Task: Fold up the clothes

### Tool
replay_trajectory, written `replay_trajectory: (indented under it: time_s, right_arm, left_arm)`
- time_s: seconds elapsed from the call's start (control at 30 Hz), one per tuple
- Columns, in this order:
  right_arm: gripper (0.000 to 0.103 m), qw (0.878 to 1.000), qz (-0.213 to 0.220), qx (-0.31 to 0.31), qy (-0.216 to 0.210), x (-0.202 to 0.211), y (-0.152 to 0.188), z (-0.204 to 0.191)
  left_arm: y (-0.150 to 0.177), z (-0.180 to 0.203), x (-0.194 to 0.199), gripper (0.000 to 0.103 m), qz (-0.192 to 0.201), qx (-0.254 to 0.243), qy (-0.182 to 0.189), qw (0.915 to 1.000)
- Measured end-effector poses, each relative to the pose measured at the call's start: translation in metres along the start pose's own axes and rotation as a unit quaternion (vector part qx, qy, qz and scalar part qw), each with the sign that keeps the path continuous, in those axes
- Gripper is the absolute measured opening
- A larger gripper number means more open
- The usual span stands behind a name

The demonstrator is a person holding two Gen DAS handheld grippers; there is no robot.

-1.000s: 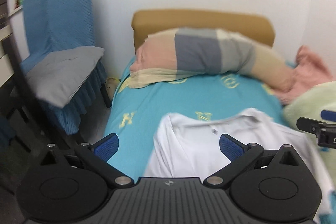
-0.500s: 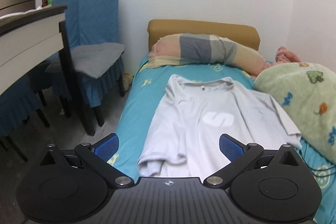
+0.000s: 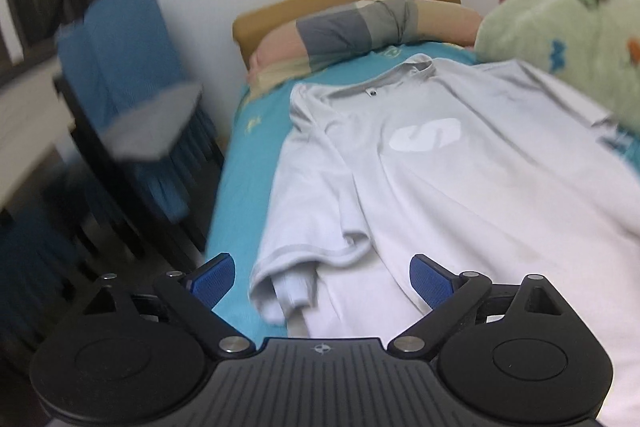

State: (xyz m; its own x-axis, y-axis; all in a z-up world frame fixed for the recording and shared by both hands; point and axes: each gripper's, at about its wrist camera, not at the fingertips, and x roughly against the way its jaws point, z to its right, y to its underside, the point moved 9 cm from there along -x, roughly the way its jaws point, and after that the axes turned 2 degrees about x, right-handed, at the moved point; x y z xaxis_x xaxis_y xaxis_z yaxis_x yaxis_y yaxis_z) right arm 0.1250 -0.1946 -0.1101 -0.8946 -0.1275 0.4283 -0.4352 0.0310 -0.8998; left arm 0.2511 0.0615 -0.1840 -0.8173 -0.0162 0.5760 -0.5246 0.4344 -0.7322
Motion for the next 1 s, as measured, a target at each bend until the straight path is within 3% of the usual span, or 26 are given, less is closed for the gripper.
replay_trajectory:
  time_s: [0.07,0.2,0.23,0.27,0.3,0.33,0.37,0.53,0.73,0.77,0.93,1.0]
  right_arm:
    - [0.094,1.0,-0.004,-0.007,-0.004,-0.011,0.003,0.001]
    - [0.094,1.0,-0.021,-0.016,-0.004,-0.031,0.016,0.004]
    - [0.094,0.999,-0.026,-0.022,-0.004,-0.035,0.019,0.006]
    - [0.094,0.999,-0.03,-0.03,-0.005,-0.038,0.02,0.008]
    - [0.094,0.999,-0.033,-0.037,-0.008,-0.041,0.022,0.009]
    - [0.094,0.999,-0.035,-0.04,-0.009,-0.044,0.023,0.01]
    - [0.094,0.998,-0.035,-0.042,-0.009,-0.046,0.024,0.011]
    - [0.094,0.998,-0.033,-0.046,0.001,-0.051,0.029,0.016]
    - [0.094,0.999,-0.014,-0.045,0.023,-0.066,0.025,0.029]
    - [0.094,0.999,-0.011,-0.044,0.027,-0.069,0.025,0.032]
    - [0.094,0.998,-0.012,-0.03,0.05,-0.092,0.031,0.045]
    - [0.094,0.998,-0.02,-0.033,0.052,-0.101,0.036,0.049]
  left_arm:
    - [0.0,0.002,-0.016,0.09,0.003,-0.022,-0.029,0.9993]
    - [-0.007,-0.004,-0.038,0.077,0.026,-0.023,-0.049,0.9982]
    - [-0.011,-0.009,-0.043,0.067,0.032,-0.014,-0.052,0.998]
    - [-0.015,-0.014,-0.048,0.047,0.037,-0.004,-0.055,0.9978]
    - [-0.02,-0.021,-0.053,0.037,0.04,0.017,-0.05,0.9978]
    - [-0.026,-0.028,-0.058,0.017,0.042,0.041,-0.044,0.9973]
    - [-0.034,-0.037,-0.061,0.005,0.047,0.07,-0.037,0.9958]
    - [-0.092,-0.12,-0.087,0.001,0.069,0.179,-0.063,0.9793]
    - [-0.161,-0.228,-0.122,0.0,0.081,0.292,-0.108,0.9467]
    - [-0.167,-0.244,-0.133,0.0,0.078,0.294,-0.132,0.9435]
    - [-0.123,-0.259,-0.189,0.001,0.015,0.336,-0.158,0.9285]
    - [-0.104,-0.263,-0.211,0.006,-0.01,0.353,-0.167,0.9207]
